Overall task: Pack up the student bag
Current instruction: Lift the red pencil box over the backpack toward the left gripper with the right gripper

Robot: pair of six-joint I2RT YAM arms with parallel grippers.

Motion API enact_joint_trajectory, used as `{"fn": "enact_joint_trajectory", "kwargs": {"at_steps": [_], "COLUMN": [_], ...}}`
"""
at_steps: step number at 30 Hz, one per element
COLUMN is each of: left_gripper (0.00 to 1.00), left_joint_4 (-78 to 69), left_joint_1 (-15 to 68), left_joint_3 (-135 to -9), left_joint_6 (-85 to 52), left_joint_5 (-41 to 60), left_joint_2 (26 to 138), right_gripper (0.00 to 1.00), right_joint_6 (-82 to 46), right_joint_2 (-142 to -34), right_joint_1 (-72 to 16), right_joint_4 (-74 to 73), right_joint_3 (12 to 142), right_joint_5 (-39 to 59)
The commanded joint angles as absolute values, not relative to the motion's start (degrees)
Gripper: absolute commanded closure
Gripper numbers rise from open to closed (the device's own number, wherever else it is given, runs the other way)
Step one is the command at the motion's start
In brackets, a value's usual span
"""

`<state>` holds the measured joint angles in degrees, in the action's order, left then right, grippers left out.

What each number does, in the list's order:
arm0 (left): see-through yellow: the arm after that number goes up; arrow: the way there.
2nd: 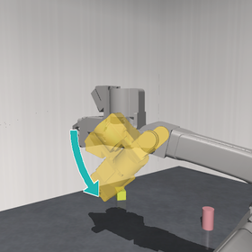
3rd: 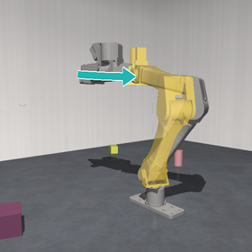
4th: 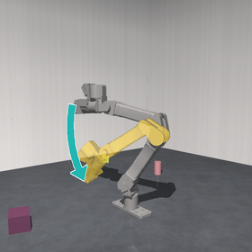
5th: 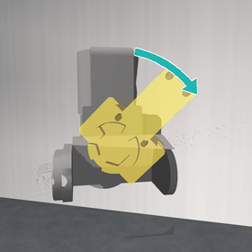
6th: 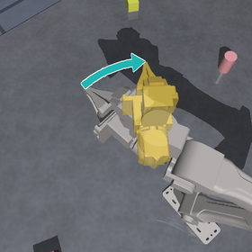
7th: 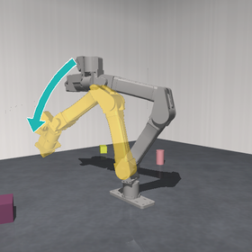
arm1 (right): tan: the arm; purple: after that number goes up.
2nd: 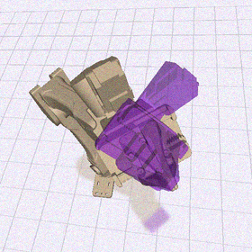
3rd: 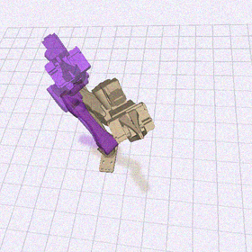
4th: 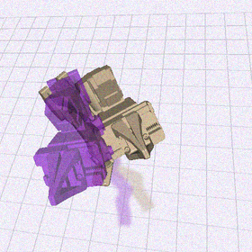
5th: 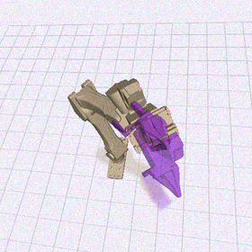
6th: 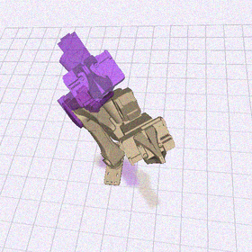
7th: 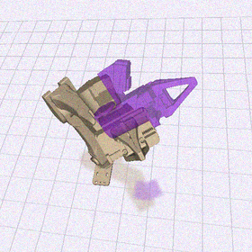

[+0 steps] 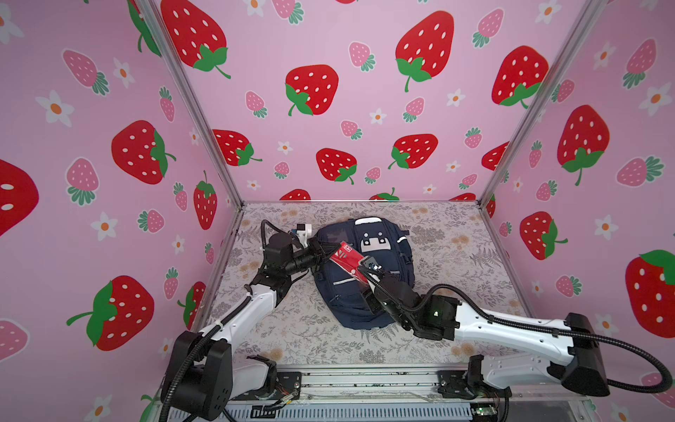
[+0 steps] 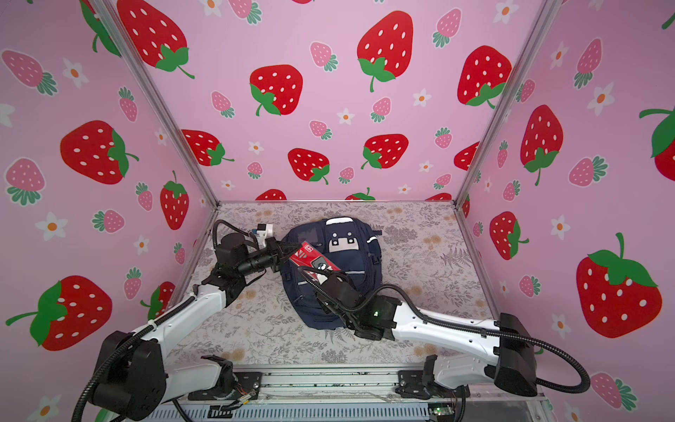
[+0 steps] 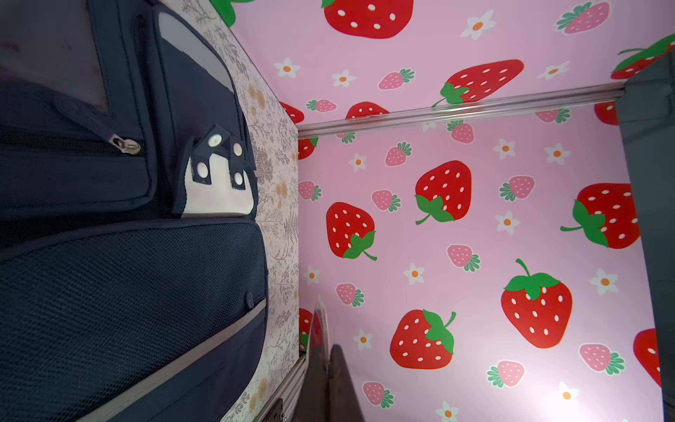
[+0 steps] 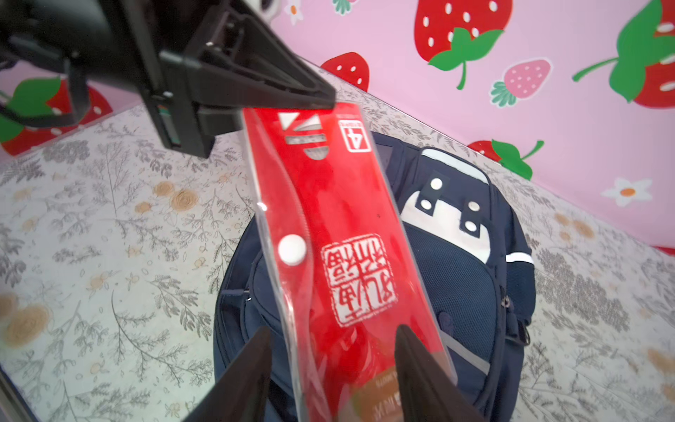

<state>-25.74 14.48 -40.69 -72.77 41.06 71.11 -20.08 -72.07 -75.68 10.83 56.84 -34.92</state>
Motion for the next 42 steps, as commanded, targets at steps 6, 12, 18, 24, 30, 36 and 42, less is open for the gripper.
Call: {"fn": "enact_joint_trajectory", "kwargs": {"at_steps": [6,12,18,24,30,36,42], "left_gripper": [1.00,1.00,1.00,1.00,1.00,1.00,1.00], "left_joint_4": [-41.9,-52.7,-56.1,-57.2,-58.1,-59.0,-58.9], "left_joint_1": [14.2,15.9,17.3,18.0,18.4,18.5,18.7], "left_joint_3": [-32.4,-25.2,-22.7,-22.2,-20.5,-19.3,-19.3], "left_joint_6": [-79.9,-83.3,-83.0,-82.8,-82.8,-82.9,-82.5], "left_joint_5": [27.7,19.3,14.8,14.1,13.1,12.4,13.0], "left_joint_2": [65.7,62.4,58.7,57.2,56.4,55.5,55.3], "right_gripper": [0.30,0.30,0.14,0.09,0.33,0.48,0.70], "right_joint_6": [-41.4,-52.6,-62.0,-72.6,-71.0,-74.9,-76.5], "right_joint_2": [-63.7,-57.9,-58.9,-62.6,-67.4,-71.8,-76.5], "right_joint_1": [-70.8,-61.9,-60.3,-59.2,-58.9,-57.2,-54.6], "right_joint_4": [10.6,-14.6,-27.1,-39.2,-43.8,-50.7,-53.9], "right_joint_3": [53.5,40.8,35.8,31.8,33.7,33.1,35.7], "right_joint_5": [-31.8,-4.2,-0.4,0.2,1.8,2.2,4.7]}}
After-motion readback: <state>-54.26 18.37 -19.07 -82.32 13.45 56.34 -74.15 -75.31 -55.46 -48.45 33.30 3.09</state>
